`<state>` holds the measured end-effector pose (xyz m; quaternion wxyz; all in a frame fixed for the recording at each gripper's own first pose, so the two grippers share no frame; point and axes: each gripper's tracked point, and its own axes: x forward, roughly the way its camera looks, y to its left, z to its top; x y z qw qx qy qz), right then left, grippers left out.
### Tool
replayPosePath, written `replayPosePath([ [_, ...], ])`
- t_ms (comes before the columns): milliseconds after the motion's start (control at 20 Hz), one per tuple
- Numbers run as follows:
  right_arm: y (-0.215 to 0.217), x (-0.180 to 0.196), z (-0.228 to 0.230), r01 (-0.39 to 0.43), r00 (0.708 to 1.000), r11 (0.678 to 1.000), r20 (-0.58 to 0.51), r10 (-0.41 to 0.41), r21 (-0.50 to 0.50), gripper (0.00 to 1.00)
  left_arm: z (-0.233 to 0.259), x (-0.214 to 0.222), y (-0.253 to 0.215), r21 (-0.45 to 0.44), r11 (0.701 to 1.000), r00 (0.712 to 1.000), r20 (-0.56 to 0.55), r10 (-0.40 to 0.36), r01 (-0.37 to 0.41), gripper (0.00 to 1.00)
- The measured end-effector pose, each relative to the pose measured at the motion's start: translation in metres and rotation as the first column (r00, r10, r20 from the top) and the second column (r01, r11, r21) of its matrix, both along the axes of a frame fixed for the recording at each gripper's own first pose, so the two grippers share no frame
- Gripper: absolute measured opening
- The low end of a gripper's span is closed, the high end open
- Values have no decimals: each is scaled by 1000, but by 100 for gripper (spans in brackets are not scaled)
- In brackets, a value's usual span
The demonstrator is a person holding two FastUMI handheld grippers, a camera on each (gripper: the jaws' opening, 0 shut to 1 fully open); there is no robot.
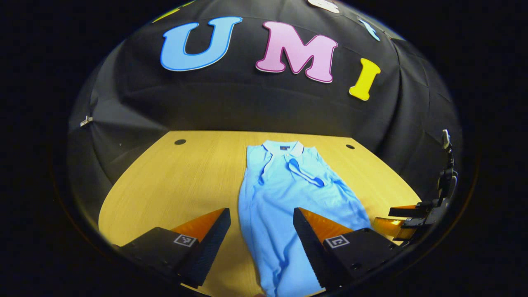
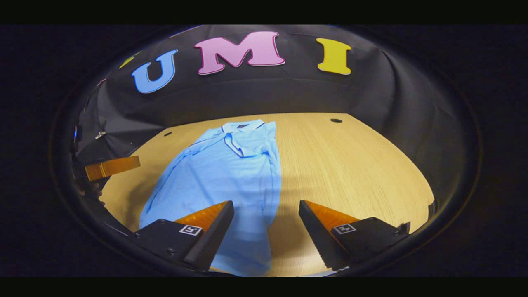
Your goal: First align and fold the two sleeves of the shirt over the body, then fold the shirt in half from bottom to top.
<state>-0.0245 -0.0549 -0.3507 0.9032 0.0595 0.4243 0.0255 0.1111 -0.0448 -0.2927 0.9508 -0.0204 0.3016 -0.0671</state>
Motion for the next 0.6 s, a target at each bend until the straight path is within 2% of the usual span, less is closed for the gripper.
replayPosePath([
  [350, 19, -57, -5, -13, 997, 1000, -77, 13, 0, 99, -61, -116, 3, -10, 1000, 981, -196, -8, 6, 98],
  [600, 20, -78, -24, 6, 990, 1000, -140, -7, -10, 99, -89, -142, -11, 53, 998, 967, -255, -24, 39, 98],
])
